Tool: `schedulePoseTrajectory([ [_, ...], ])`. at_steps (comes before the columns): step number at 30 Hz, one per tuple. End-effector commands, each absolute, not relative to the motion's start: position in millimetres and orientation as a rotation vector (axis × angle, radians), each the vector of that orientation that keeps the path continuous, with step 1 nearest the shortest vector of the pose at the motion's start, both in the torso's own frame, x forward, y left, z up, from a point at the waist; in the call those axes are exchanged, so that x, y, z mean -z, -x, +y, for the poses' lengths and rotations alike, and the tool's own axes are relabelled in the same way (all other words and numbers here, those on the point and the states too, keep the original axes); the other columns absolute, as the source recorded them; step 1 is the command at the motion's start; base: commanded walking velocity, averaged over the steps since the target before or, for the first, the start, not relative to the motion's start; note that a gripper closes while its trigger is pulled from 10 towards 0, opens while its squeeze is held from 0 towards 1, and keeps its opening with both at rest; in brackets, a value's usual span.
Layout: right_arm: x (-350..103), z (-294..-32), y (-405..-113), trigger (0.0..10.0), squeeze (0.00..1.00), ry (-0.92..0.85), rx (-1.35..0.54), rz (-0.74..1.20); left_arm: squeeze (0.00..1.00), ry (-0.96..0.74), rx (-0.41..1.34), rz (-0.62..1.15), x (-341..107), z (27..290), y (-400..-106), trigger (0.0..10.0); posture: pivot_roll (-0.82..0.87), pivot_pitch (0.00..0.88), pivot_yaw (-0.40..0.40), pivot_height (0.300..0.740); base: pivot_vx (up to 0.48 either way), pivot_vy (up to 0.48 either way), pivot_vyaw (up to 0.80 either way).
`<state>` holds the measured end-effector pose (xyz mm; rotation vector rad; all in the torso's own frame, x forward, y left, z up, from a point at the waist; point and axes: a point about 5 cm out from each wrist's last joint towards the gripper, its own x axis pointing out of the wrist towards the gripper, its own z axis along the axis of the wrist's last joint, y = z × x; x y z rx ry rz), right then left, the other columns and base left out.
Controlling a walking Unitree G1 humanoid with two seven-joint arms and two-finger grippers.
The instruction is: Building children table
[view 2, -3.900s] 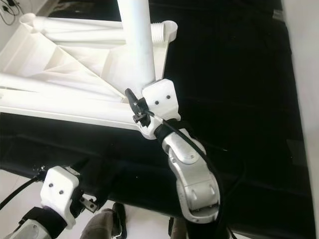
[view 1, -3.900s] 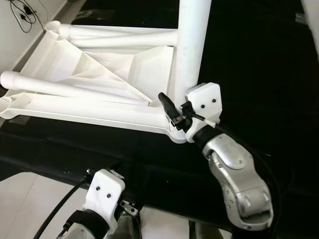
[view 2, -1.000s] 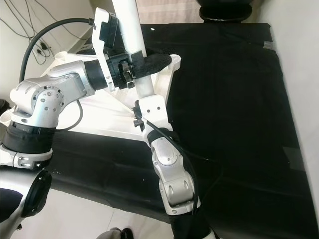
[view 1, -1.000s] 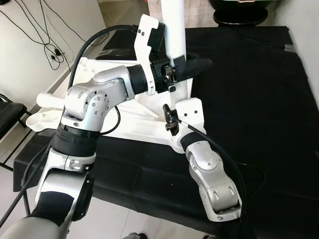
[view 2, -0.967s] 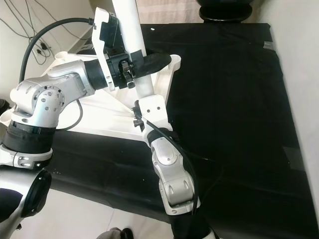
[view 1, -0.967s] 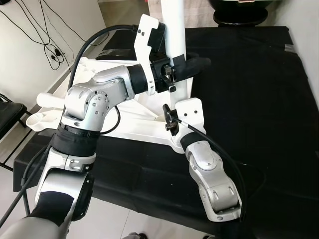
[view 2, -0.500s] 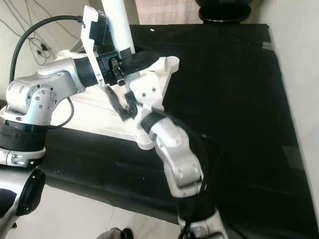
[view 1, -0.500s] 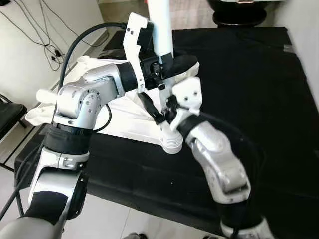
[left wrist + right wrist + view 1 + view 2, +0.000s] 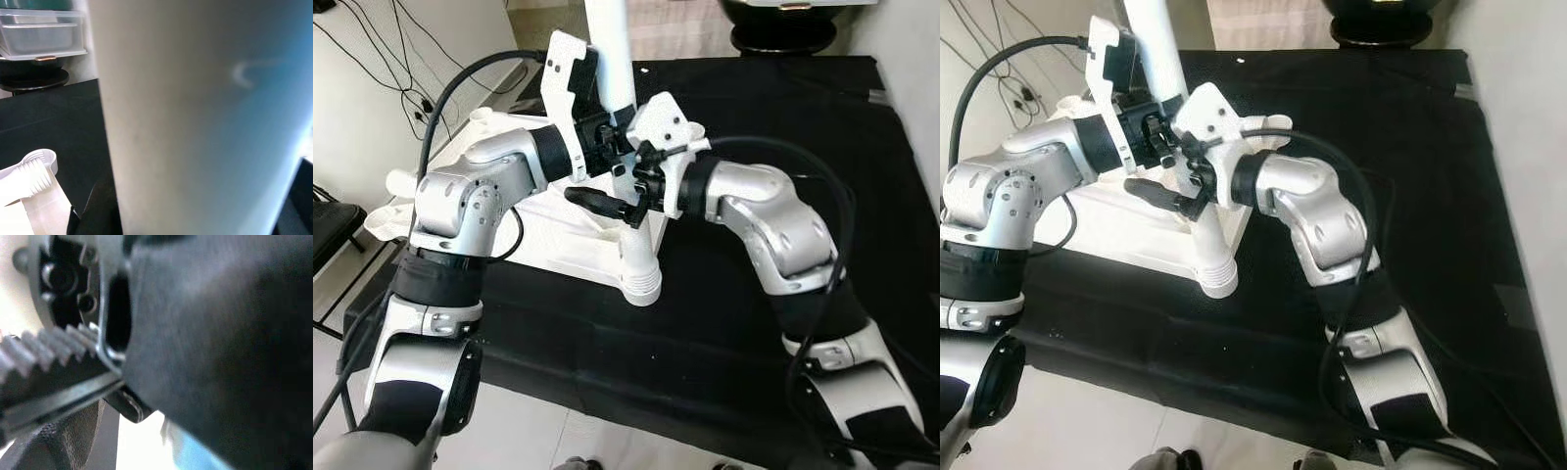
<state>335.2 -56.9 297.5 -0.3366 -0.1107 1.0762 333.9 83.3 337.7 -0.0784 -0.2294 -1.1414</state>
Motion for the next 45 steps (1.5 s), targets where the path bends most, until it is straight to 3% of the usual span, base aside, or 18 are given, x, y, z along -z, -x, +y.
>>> schedulePoseTrajectory([
  [1, -267, -39, -337, 10.0, 0.0, 0.315, -1.13, 0.065, 0.0, 0.033, 1.326, -0.247, -339, 53, -313, 0.0, 0.04, 0.176, 0.116, 0.74, 0.0, 0.0, 0.0],
  [7, -235, -33, -335, 10.0, 0.0, 0.176, -1.119, 0.24, 0.0, 0.04, 1.329, -0.262, -341, 51, -311, 0.0, 0.04, 0.186, 0.117, 0.74, 0.0, 0.0, 0.0],
  [24, -183, -27, -320, 10.0, 0.0, 0.0, -1.01, 0.397, 0.0, 0.073, 1.375, -0.319, -349, 44, -307, 0.0, 0.04, 0.178, 0.126, 0.74, 0.0, 0.0, 0.0],
  [32, -175, -21, -321, 10.0, 0.0, -0.042, -0.954, 0.361, 0.0, 0.077, 1.389, -0.33, -352, 41, -304, 0.0, 0.04, 0.175, 0.131, 0.74, 0.0, 0.0, 0.0],
  [45, -191, -13, -316, 10.0, 0.0, -0.059, -1.023, 0.24, 0.0, 0.082, 1.391, -0.343, -355, 41, -303, 0.0, 0.04, 0.172, 0.133, 0.74, 0.0, 0.0, 0.0],
])
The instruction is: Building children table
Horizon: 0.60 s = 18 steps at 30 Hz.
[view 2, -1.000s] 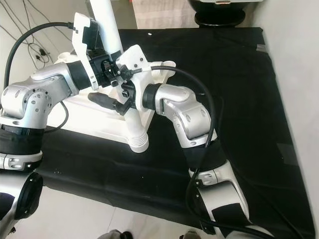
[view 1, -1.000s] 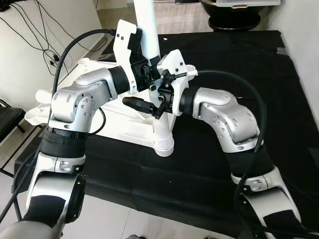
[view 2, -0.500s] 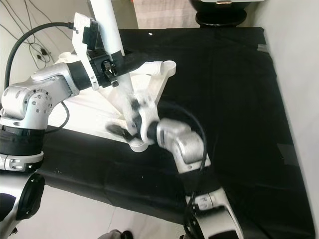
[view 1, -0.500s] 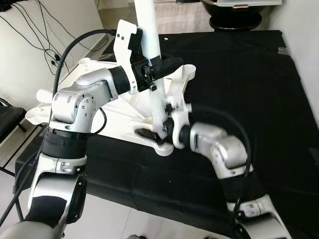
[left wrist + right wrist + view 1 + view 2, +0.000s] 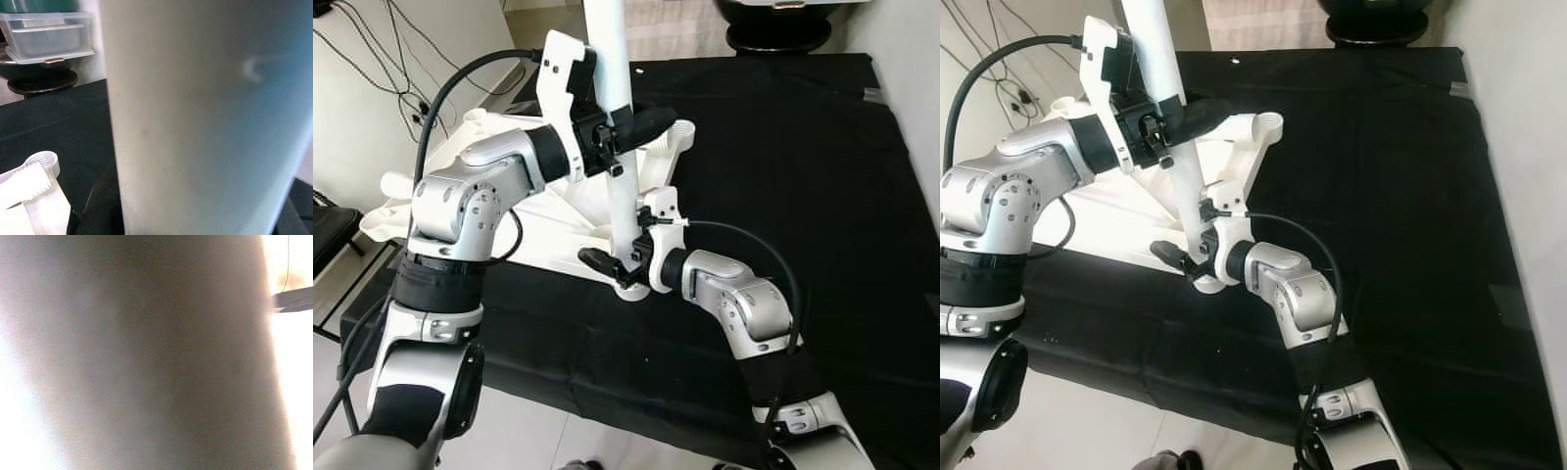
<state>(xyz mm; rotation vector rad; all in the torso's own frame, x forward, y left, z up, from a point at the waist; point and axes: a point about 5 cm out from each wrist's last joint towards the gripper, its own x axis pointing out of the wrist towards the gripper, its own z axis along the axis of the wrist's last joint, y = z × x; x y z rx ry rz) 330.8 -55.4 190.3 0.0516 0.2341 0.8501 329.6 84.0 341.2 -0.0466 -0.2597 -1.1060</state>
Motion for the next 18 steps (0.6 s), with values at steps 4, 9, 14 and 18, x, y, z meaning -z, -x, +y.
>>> schedulePoseTrajectory([
  [4, -193, -16, -319, 10.0, 0.0, -0.071, -1.01, 0.217, 0.0, 0.088, 1.384, -0.348, -356, 41, -303, 0.0, 0.04, 0.172, 0.133, 0.74, 0.0, 0.0, 0.0],
  [9, -211, -17, -321, 10.0, 0.0, -0.154, -1.016, 0.106, 0.0, 0.093, 1.383, -0.349, -356, 41, -303, 0.0, 0.05, 0.173, 0.134, 0.74, 0.0, 0.0, 0.0],
  [14, -229, -18, -318, 10.0, 0.0, -0.179, -1.073, -0.002, 0.0, 0.097, 1.387, -0.348, -356, 41, -302, 0.0, 0.05, 0.172, 0.134, 0.74, 0.0, 0.0, 0.0],
  [18, -231, -19, -316, 10.0, 0.0, -0.162, -1.097, -0.028, 0.0, 0.102, 1.386, -0.349, -355, 41, -302, 0.0, 0.05, 0.173, 0.134, 0.74, 0.0, 0.0, 0.0],
])
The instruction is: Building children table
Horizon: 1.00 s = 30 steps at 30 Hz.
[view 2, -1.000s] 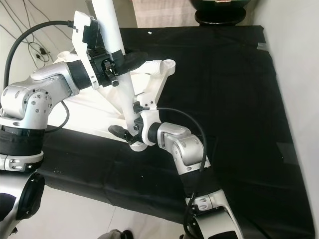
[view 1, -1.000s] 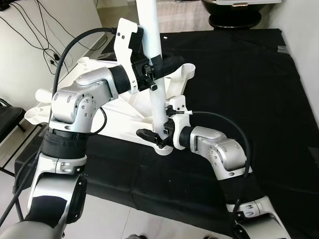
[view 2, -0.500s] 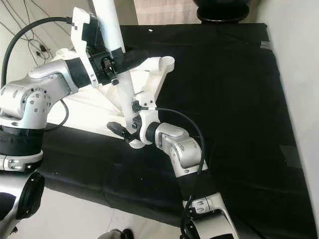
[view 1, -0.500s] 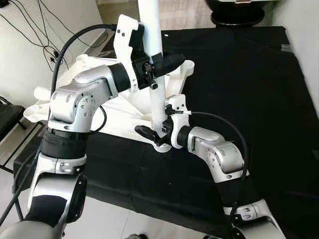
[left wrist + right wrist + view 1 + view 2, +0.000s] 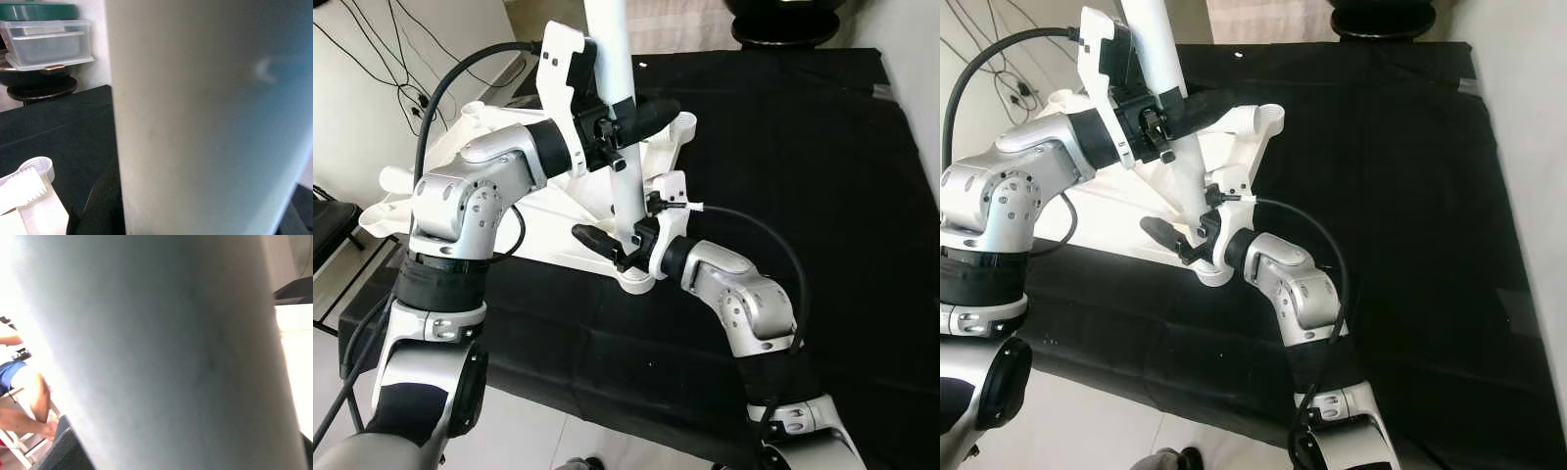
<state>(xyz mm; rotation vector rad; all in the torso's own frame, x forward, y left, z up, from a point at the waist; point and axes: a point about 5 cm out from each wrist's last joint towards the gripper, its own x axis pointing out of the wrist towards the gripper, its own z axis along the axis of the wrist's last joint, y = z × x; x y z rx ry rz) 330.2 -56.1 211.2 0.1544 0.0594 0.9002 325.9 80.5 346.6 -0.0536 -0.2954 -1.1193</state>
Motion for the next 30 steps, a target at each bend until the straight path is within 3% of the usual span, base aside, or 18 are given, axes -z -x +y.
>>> schedulePoseTrajectory([
  [1, -231, -19, -316, 10.0, 0.0, -0.162, -1.097, -0.028, 0.0, 0.102, 1.386, -0.349, -355, 41, -302, 0.0, 0.05, 0.173, 0.134, 0.74, 0.0, 0.0, 0.0],
  [10, -234, -17, -319, 10.0, 0.0, -0.11, -1.071, -0.067, 0.0, 0.107, 1.389, -0.352, -355, 40, -302, 0.0, 0.05, 0.173, 0.134, 0.74, 0.0, 0.0, 0.0],
  [11, -237, -16, -321, 1.6, 0.0, -0.108, -1.06, -0.089, 0.0, 0.108, 1.39, -0.352, -355, 39, -302, 0.0, 0.05, 0.173, 0.134, 0.74, 0.0, 0.0, 0.0],
  [12, -241, -15, -323, 0.0, 0.0, -0.102, -1.051, -0.114, 0.0, 0.111, 1.391, -0.353, -355, 39, -302, 0.0, 0.05, 0.173, 0.133, 0.74, 0.0, 0.0, 0.0],
  [21, -243, -14, -323, 0.0, 0.0, -0.067, -1.05, -0.133, 0.0, 0.117, 1.398, -0.355, -356, 37, -300, 0.0, 0.05, 0.173, 0.132, 0.74, 0.0, 0.0, 0.0],
  [23, -243, -14, -323, 0.0, 0.0, -0.063, -1.044, -0.134, 0.0, 0.116, 1.399, -0.358, -356, 36, -299, 0.5, 0.05, 0.172, 0.134, 0.74, 0.0, 0.0, 0.0],
  [24, -243, -14, -324, 0.0, 0.0, -0.062, -1.039, -0.134, 0.0, 0.112, 1.397, -0.361, -357, 36, -300, 3.3, 0.05, 0.172, 0.134, 0.74, 0.0, 0.0, 0.0],
  [25, -243, -15, -325, 0.0, 0.0, -0.058, -1.031, -0.134, 0.0, 0.109, 1.392, -0.366, -357, 36, -300, 10.0, 0.05, 0.172, 0.134, 0.74, 0.0, 0.0, 0.0],
  [30, -242, -16, -328, 0.0, 0.0, -0.048, -1.008, -0.138, 0.01, 0.106, 1.361, -0.394, -359, 37, -302, 10.0, 0.05, 0.169, 0.134, 0.74, 0.0, 0.0, 0.0],
])
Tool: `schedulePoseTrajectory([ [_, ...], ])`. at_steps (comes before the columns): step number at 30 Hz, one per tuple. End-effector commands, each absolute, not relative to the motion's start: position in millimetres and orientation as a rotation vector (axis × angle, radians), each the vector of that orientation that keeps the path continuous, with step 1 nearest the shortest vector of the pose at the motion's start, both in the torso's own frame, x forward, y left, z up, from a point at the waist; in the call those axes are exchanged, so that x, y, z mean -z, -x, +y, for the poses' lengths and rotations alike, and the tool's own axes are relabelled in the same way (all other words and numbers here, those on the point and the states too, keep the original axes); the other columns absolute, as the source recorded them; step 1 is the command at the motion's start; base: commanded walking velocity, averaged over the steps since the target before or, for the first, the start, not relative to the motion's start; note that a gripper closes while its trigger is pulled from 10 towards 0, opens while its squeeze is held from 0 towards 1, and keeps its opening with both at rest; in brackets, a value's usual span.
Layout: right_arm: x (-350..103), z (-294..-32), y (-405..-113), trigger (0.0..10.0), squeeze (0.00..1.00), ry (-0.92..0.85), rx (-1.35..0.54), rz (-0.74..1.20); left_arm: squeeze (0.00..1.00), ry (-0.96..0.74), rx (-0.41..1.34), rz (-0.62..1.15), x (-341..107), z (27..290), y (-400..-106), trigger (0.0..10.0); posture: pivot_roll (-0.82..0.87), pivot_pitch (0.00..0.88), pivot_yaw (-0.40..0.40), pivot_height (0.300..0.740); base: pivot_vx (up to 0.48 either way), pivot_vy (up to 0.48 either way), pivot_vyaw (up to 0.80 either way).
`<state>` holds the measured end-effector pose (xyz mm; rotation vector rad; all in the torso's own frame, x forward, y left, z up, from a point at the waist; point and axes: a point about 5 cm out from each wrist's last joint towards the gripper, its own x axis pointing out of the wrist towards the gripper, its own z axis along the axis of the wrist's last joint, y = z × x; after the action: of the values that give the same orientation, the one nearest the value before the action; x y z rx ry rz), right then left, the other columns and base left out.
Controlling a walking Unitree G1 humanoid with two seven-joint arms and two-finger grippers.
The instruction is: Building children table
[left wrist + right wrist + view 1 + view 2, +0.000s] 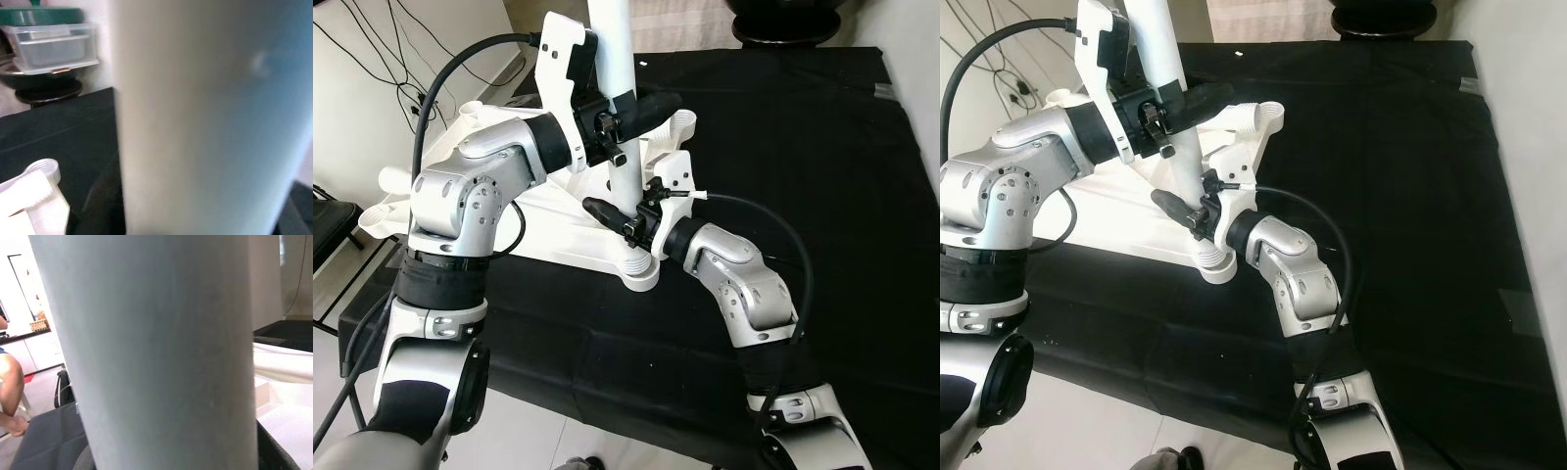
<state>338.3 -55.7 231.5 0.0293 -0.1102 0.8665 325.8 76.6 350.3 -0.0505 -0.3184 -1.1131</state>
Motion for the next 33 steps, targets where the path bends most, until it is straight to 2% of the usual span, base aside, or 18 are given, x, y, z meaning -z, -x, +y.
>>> schedulePoseTrajectory([
  [1, -242, -16, -328, 0.0, 0.0, -0.048, -1.008, -0.138, 0.01, 0.106, 1.361, -0.394, -359, 37, -302, 10.0, 0.05, 0.169, 0.134, 0.74, 0.0, 0.0, 0.0],
  [2, -242, -17, -329, 0.0, 0.0, -0.047, -0.998, -0.138, 1.0, 0.113, 1.351, -0.407, -360, 38, -304, 10.0, 0.05, 0.169, 0.134, 0.74, 0.0, 0.0, 0.0],
  [7, -242, -18, -331, 0.0, 0.0, -0.046, -0.986, -0.14, 1.0, 0.13, 1.34, -0.427, -364, 39, -305, 10.0, 0.04, 0.166, 0.133, 0.74, 0.0, 0.0, 0.0],
  [12, -244, -29, -342, 0.0, 0.0, -0.055, -0.873, -0.15, 1.0, 0.331, 1.304, -0.565, -413, 70, -302, 10.0, 0.04, 0.146, 0.124, 0.74, 0.0, 0.0, 0.0],
  [19, -247, -43, -356, 0.0, 0.0, -0.07, -0.733, -0.163, 1.0, 0.399, 1.273, -0.689, -440, 96, -289, 10.0, 0.04, 0.127, 0.116, 0.74, 0.0, 0.0, 0.0],
  [20, -249, -48, -360, 0.0, 0.0, -0.074, -0.684, -0.171, 0.24, 0.413, 1.243, -0.719, -445, 102, -286, 10.0, 0.04, 0.119, 0.112, 0.74, 0.0, 0.0, 0.0],
  [22, -250, -51, -362, 0.0, 0.0, -0.077, -0.653, -0.178, 0.24, 0.424, 1.223, -0.736, -447, 106, -285, 10.0, 0.03, 0.117, 0.111, 0.74, 0.0, 0.0, 0.0],
  [23, -253, -56, -365, 0.0, 0.0, -0.063, -0.609, -0.198, 0.0, 0.435, 1.2, -0.751, -448, 110, -284, 10.0, 0.03, 0.111, 0.108, 0.74, 0.0, 0.0, 0.0],
  [25, -253, -56, -365, 0.0, 0.0, -0.063, -0.609, -0.198, 0.0, 0.435, 1.2, -0.751, -448, 110, -284, 10.0, 0.03, 0.111, 0.108, 0.74, 0.0, 0.0, 0.0],
  [29, -267, -73, -370, 0.0, 0.0, 0.106, -0.448, -0.327, 0.0, 0.469, 1.112, -0.715, -431, 126, -280, 10.0, 0.03, 0.092, 0.097, 0.74, 0.0, 0.0, 0.0],
  [33, -271, -81, -371, 0.0, 0.0, 0.164, -0.37, -0.358, 0.0, 0.489, 1.068, -0.657, -410, 130, -277, 10.0, 0.03, 0.085, 0.092, 0.74, 0.0, 0.0, 0.0],
])
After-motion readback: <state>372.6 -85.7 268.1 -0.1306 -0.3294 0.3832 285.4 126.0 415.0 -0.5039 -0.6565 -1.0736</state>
